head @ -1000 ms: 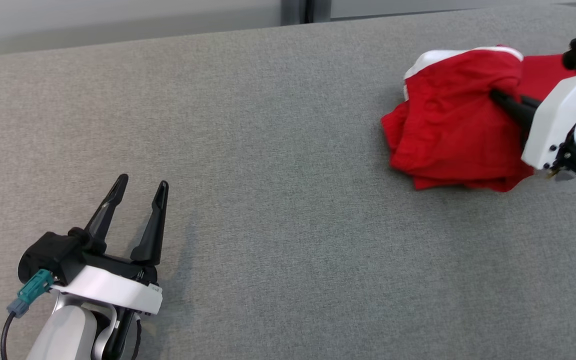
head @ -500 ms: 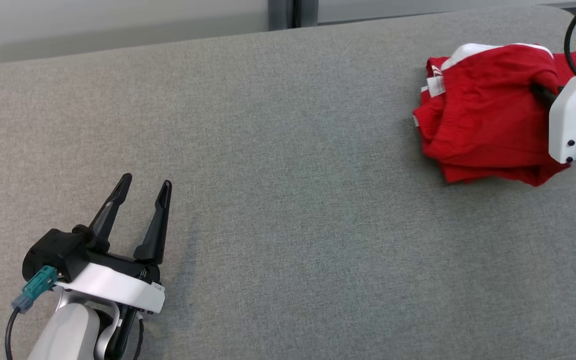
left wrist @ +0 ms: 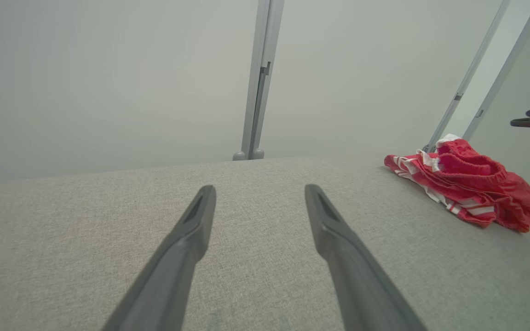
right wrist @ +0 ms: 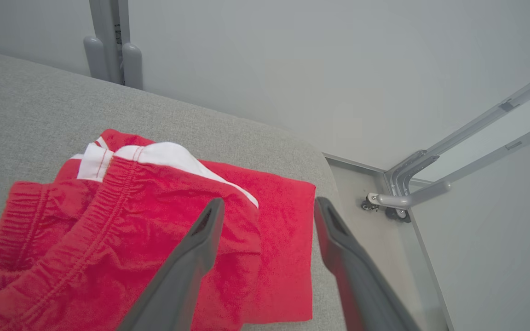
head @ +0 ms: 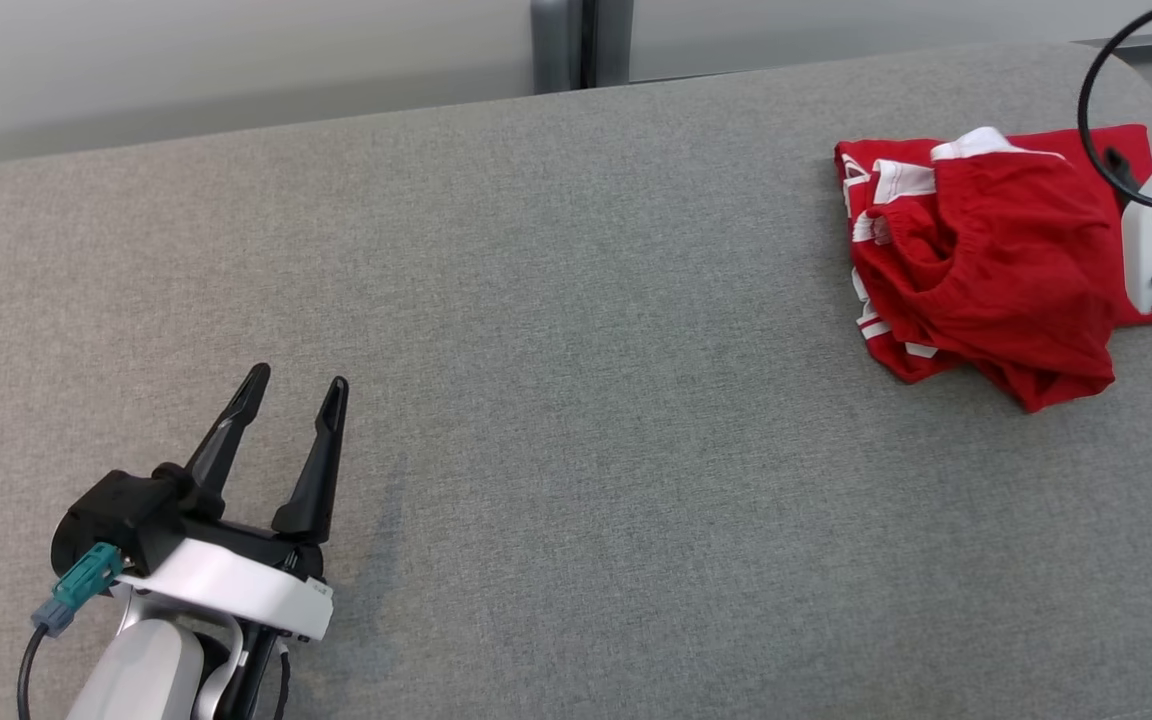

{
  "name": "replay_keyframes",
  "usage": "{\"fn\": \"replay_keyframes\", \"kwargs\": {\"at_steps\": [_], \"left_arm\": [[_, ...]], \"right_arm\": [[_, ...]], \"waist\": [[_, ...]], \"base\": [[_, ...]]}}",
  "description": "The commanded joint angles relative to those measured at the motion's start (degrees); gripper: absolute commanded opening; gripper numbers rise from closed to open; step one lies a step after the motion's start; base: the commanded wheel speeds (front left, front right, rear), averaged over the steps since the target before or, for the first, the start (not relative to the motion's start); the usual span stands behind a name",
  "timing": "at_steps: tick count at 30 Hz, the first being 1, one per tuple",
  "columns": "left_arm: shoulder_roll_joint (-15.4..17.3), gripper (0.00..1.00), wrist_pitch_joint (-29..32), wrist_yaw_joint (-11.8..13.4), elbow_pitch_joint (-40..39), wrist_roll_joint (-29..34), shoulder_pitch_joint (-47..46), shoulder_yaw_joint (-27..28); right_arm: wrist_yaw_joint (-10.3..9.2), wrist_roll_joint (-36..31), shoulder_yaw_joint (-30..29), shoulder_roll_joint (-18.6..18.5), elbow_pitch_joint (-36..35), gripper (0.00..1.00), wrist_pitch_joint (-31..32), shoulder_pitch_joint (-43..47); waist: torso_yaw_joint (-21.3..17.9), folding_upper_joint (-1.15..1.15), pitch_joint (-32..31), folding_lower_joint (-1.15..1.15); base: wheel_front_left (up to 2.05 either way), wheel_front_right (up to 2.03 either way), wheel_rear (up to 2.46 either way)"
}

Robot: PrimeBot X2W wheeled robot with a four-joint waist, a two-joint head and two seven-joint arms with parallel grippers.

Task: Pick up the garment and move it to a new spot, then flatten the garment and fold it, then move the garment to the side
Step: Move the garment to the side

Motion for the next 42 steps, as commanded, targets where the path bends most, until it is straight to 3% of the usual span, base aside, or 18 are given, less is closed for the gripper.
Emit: {"fn": "replay_keyframes", "kwargs": {"at_steps": [1, 12, 18, 22, 27, 31, 35, 42], "left_arm": [[0.41, 1.00, -0.02, -0.09, 0.02, -0.41, 0.25, 0.31], [-0.10, 1.00, -0.02, 0.84, -0.92, 0.13, 2.85, 2.31], [-0.53, 1.00, -0.02, 2.12, -3.03, 0.50, 5.15, 4.87], [-0.93, 1.00, -0.02, 2.83, -5.05, 0.90, 6.54, 6.80], [-1.96, 1.00, -0.02, 3.09, -6.82, 1.44, 8.42, 8.64], [-2.79, 1.00, -0.02, 2.57, -7.07, 1.67, 9.42, 9.26], [-3.45, 1.00, -0.02, 3.00, -7.44, 1.87, 10.13, 11.03], [-5.60, 1.00, -0.01, 2.90, -7.37, 2.61, 11.12, 12.85]], "right_arm": [[0.00, -0.73, -0.47, 0.04, 0.40, 1.00, -1.00, -1.19], [0.00, -3.10, -7.25, 4.66, 2.51, 1.00, -13.09, -0.96], [0.00, -1.83, -11.34, 5.15, -2.52, 1.00, -16.43, 3.00], [0.00, -1.67, -16.47, 3.09, -13.59, 1.00, -16.58, 9.98], [0.01, -2.78, -28.81, 2.37, -32.79, 1.00, -16.50, 28.26], [0.01, -5.60, -35.83, 5.19, -44.34, 1.00, -16.51, 40.44], [0.01, -8.35, -38.69, 8.85, -54.52, 1.00, -16.52, 49.74], [0.01, -10.63, -39.94, 13.04, -62.43, 1.00, -16.52, 59.23]], "waist": [[-0.13, 0.00, -0.13, 0.00], [-2.27, 0.00, -4.82, 0.00], [-2.77, 0.00, -6.99, 0.00], [-2.23, 0.00, -8.14, 0.00], [-0.15, 0.00, -9.54, 0.00], [1.10, 0.00, -10.16, 0.00], [1.88, 0.00, -10.73, 0.00], [3.86, 0.00, -11.98, 0.00]], "base": [[0.00, 0.00, 0.00], [0.00, 0.00, 0.00], [0.00, 0.00, 0.00], [0.00, 0.00, 0.00], [0.00, 0.00, 0.00], [0.00, 0.00, 0.00], [0.00, 0.00, 0.00], [0.00, 0.00, 0.00]]}}
